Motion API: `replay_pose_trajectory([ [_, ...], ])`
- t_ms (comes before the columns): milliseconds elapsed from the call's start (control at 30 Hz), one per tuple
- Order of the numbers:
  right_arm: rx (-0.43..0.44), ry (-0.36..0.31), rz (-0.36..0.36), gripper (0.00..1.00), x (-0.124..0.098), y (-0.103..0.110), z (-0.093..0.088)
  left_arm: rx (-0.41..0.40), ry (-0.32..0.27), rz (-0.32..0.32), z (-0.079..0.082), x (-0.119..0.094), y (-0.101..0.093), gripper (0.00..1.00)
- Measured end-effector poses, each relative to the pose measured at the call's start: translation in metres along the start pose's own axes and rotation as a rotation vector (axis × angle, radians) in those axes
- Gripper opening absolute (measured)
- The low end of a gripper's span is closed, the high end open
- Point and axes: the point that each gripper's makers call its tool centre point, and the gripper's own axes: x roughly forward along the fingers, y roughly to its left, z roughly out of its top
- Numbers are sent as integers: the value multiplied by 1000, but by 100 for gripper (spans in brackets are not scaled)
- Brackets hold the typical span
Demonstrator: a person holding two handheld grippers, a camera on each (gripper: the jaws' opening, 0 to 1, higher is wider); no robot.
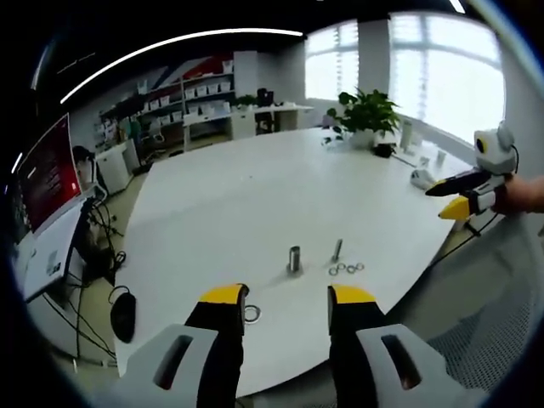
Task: Place the washer onto the threaded stud by aligning its center hole with the stud, sliding it down to the base, and recovering from edge contact or off-axis alignment until the washer reaches the visible bottom stop.
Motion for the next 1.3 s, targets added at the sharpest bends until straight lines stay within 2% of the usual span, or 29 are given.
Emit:
replay_pose_trajectory([
  [233, 3, 5, 1, 60, 1, 1, -1, -13, -2, 2, 0, 0, 2, 37],
  [333, 0, 10, 3, 61, 1, 1, -2, -3, -26, 3, 5, -2, 2, 36],
  [633, 3, 10, 2, 61, 1, 0, -2, -8, -12, -10, 4, 1, 0, 37],
  [933, 7, 19, 4, 61, 1, 0, -3, -13, -30, 0, 9, 1, 2, 38],
  [1167, -7, 17, 5, 61, 1, 1, -3, 1, 14, -9, 9, 11, 5, 37],
  [1233, -1, 17, 2, 61, 1, 0, -3, -9, 45, -12, 8, 18, 7, 36],
  [1300, 3, 15, -1, 61, 1, -1, -3, -26, 100, -16, 1, 28, 9, 35],
])
